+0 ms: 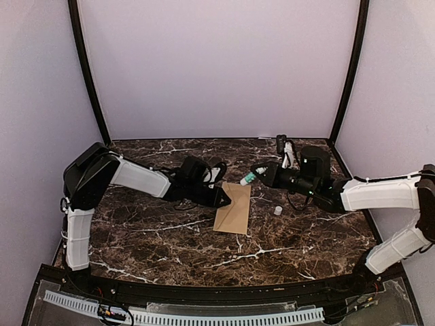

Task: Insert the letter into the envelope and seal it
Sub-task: Place the solid glue at the center of the board.

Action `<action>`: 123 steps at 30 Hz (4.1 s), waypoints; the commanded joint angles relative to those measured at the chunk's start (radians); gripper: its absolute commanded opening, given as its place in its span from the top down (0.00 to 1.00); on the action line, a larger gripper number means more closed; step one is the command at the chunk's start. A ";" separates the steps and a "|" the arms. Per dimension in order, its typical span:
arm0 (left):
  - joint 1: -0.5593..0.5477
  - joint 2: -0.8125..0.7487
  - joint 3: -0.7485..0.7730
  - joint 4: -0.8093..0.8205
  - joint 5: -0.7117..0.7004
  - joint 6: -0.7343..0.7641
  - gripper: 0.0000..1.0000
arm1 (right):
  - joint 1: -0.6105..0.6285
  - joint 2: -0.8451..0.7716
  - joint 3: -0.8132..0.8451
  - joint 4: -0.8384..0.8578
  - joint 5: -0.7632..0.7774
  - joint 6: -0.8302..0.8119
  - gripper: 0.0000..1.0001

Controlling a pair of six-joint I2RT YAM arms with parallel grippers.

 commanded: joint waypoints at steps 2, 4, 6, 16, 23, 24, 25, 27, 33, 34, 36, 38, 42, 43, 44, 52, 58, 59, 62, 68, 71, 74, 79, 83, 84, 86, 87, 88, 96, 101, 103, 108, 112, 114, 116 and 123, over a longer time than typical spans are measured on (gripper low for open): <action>-0.016 0.031 0.052 0.025 0.031 -0.008 0.85 | -0.006 0.004 -0.014 0.058 0.014 0.012 1.00; -0.017 0.039 0.052 0.021 0.034 -0.005 0.85 | -0.006 0.004 -0.017 0.055 0.023 0.012 1.00; -0.017 0.051 0.054 0.006 0.034 -0.002 0.85 | -0.009 0.006 -0.021 0.053 0.028 0.017 1.00; -0.017 0.068 -0.001 -0.053 0.007 0.016 0.86 | -0.048 -0.007 -0.040 -0.013 0.013 0.049 1.00; -0.014 0.059 -0.012 -0.097 -0.035 0.033 0.88 | -0.136 -0.068 -0.019 -0.261 -0.149 0.062 1.00; -0.015 0.056 -0.015 -0.102 -0.043 0.041 0.88 | -0.152 -0.083 -0.008 -0.341 -0.172 0.056 1.00; -0.015 0.048 -0.024 -0.105 -0.047 0.046 0.88 | -0.168 -0.095 0.000 -0.399 -0.204 0.044 1.00; -0.014 0.035 -0.040 -0.112 -0.059 0.060 0.88 | -0.203 -0.115 0.023 -0.520 -0.271 0.013 1.00; -0.015 0.009 -0.073 -0.123 -0.063 0.081 0.88 | -0.224 -0.098 0.115 -0.809 -0.499 -0.049 1.00; -0.014 0.007 -0.076 -0.122 -0.058 0.081 0.88 | -0.224 -0.081 0.129 -0.849 -0.535 -0.061 1.00; -0.014 0.004 -0.079 -0.120 -0.054 0.084 0.88 | -0.224 -0.041 0.139 -0.894 -0.606 -0.073 1.00; -0.015 -0.001 -0.079 -0.119 -0.051 0.086 0.88 | -0.224 -0.011 0.145 -0.922 -0.610 -0.073 1.00; -0.015 -0.010 -0.081 -0.119 -0.054 0.090 0.88 | -0.222 0.025 0.163 -0.946 -0.609 -0.070 1.00; -0.014 -0.011 -0.081 -0.118 -0.053 0.091 0.88 | -0.219 0.041 0.163 -0.940 -0.610 -0.066 1.00; -0.015 -0.011 -0.083 -0.115 -0.050 0.090 0.88 | -0.214 0.057 0.161 -0.930 -0.613 -0.062 1.00; -0.015 -0.017 -0.085 -0.112 -0.047 0.095 0.89 | -0.172 0.200 0.172 -0.908 -0.634 -0.072 1.00; -0.015 -0.017 -0.083 -0.112 -0.047 0.096 0.89 | -0.171 0.258 0.185 -0.912 -0.628 -0.089 0.98; -0.015 -0.017 -0.083 -0.110 -0.045 0.094 0.89 | -0.170 0.269 0.187 -0.917 -0.619 -0.091 0.98; -0.014 -0.017 -0.083 -0.111 -0.046 0.094 0.89 | -0.168 0.297 0.197 -0.924 -0.595 -0.095 0.94; -0.014 -0.017 -0.083 -0.112 -0.044 0.095 0.89 | -0.168 0.330 0.221 -0.944 -0.547 -0.105 0.84; -0.015 -0.017 -0.082 -0.114 -0.044 0.097 0.89 | -0.168 0.338 0.231 -0.952 -0.527 -0.107 0.79; -0.014 -0.017 -0.081 -0.114 -0.045 0.096 0.89 | -0.168 0.340 0.243 -0.970 -0.501 -0.115 0.67; -0.014 -0.017 -0.082 -0.114 -0.043 0.095 0.89 | -0.168 0.339 0.253 -0.976 -0.484 -0.115 0.52; -0.015 -0.018 -0.081 -0.114 -0.043 0.096 0.89 | -0.168 0.328 0.262 -0.988 -0.463 -0.116 0.40; -0.015 -0.018 -0.080 -0.114 -0.043 0.097 0.89 | -0.168 0.328 0.264 -0.988 -0.459 -0.117 0.39; -0.015 -0.019 -0.080 -0.114 -0.041 0.097 0.89 | -0.168 0.328 0.264 -0.985 -0.460 -0.116 0.36; -0.014 -0.019 -0.080 -0.114 -0.041 0.097 0.89 | -0.168 0.328 0.263 -0.983 -0.462 -0.115 0.32; -0.015 -0.019 -0.080 -0.114 -0.042 0.097 0.89 | -0.168 0.326 0.261 -0.978 -0.469 -0.113 0.29; -0.015 -0.019 -0.082 -0.114 -0.043 0.097 0.89 | -0.167 0.305 0.256 -0.956 -0.491 -0.102 0.01; -0.015 -0.019 -0.081 -0.113 -0.043 0.097 0.89 | -0.168 0.294 0.253 -0.945 -0.498 -0.098 0.01; -0.015 -0.019 -0.080 -0.112 -0.044 0.097 0.89 | -0.168 0.282 0.258 -0.953 -0.477 -0.095 0.01; -0.015 -0.022 -0.080 -0.108 -0.044 0.096 0.89 | -0.169 0.236 0.305 -1.030 -0.386 -0.110 0.01; -0.014 -0.030 -0.080 -0.100 -0.045 0.095 0.89 | -0.167 0.161 0.343 -1.060 -0.306 -0.126 0.03; -0.015 -0.034 -0.080 -0.099 -0.045 0.093 0.89 | -0.163 0.111 0.343 -1.009 -0.295 -0.119 0.05; -0.014 -0.039 -0.081 -0.099 -0.048 0.092 0.89 | -0.154 0.074 0.335 -0.945 -0.284 -0.107 0.12; -0.015 -0.062 -0.088 -0.089 -0.063 0.077 0.89 | -0.115 0.053 0.290 -0.680 -0.287 -0.039 0.47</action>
